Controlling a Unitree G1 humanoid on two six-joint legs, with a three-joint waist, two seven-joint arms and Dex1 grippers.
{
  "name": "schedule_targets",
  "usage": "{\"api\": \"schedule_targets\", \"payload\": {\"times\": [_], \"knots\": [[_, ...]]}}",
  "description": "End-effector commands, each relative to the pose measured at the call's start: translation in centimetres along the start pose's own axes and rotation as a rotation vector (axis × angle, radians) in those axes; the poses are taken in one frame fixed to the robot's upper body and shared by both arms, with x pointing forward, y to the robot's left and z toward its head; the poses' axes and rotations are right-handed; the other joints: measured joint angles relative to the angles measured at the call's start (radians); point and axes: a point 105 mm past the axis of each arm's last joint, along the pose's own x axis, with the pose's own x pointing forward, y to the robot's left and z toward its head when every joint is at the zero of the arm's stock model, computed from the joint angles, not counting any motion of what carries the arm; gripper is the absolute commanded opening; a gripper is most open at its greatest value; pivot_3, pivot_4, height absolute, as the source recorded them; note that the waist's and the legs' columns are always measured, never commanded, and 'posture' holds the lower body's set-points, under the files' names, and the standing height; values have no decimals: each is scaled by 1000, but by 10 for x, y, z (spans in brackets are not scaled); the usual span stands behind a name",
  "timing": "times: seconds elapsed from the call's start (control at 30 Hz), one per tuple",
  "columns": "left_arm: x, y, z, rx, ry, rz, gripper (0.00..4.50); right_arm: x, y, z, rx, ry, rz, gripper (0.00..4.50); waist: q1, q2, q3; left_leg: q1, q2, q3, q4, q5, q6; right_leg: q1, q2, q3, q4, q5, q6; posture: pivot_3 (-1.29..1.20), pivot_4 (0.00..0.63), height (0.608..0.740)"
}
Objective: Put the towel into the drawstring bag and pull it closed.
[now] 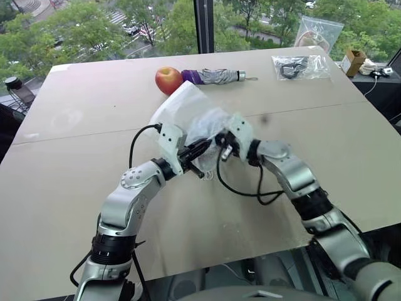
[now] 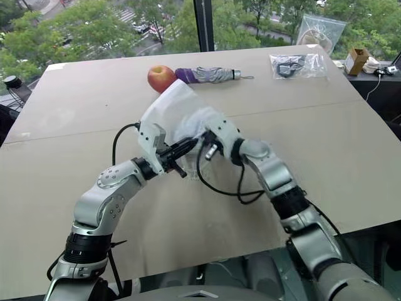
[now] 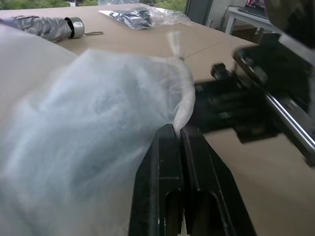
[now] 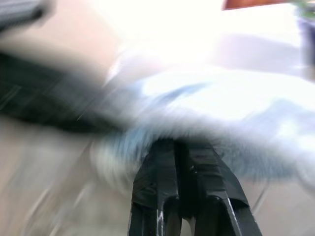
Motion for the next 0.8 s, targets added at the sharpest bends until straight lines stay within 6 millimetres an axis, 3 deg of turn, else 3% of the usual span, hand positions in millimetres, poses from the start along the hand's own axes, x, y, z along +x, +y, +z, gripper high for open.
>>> {"api": "schedule_targets", "payload": {"times": [0.03, 0.13, 0.3, 0.43, 0.53, 0.57, 0.67, 0.8], "knots": [[1, -2, 13, 43, -43, -8, 0, -17, -1, -13, -57, 69, 16, 31, 2, 0, 0, 0, 0, 0, 0, 0, 0, 0, 0, 0, -1, 0, 0, 0, 150, 740], [0, 3, 13, 49, -46, 14, 0, -46, 7, -37, -82, 175, 80, 31, 3, 0, 0, -2, -3, 0, -1, 0, 0, 0, -4, -1, -2, 0, 2, 0, 150, 740], [-1, 12, 11, 59, -43, 50, 0, -82, 5, -41, -100, 222, 95, 31, -10, 1, 0, -1, -3, 1, -1, 0, 0, 0, -4, 0, -2, -1, 2, 0, 150, 740], [2, 12, 10, 61, -46, 49, 0, -98, -6, -47, -152, 272, 88, 1363, -5, 0, 0, 2, -1, 0, 0, 0, 0, 1, -1, -1, 0, -5, 2, 0, 150, 740], [3, 9, 9, 62, -48, 41, 0, -93, -13, -40, -137, 234, 45, 2775, -8, 0, 0, 2, -1, 0, 1, 0, 0, 1, -1, 0, 1, -5, 2, 0, 150, 740], [4, 6, 8, 59, -50, 34, 0, -86, -9, -37, -128, 217, 55, 2920, -8, 0, 0, 2, 0, 1, 1, 0, 0, 1, 0, 1, 1, -5, 2, 0, 150, 740], [6, 3, 9, 59, -54, 21, 0, -65, 8, -31, -118, 187, 121, 4403, -9, 0, 0, 2, 0, 1, 0, 0, 0, 0, 0, 1, 1, -4, 3, 0, 150, 740], [7, 5, 9, 66, -52, 21, 0, -33, 19, -16, -86, 107, 131, 4462, -6, 0, 0, 1, 0, 0, 0, 0, 0, 0, 0, 0, 1, -1, 2, 0, 150, 740]]}}
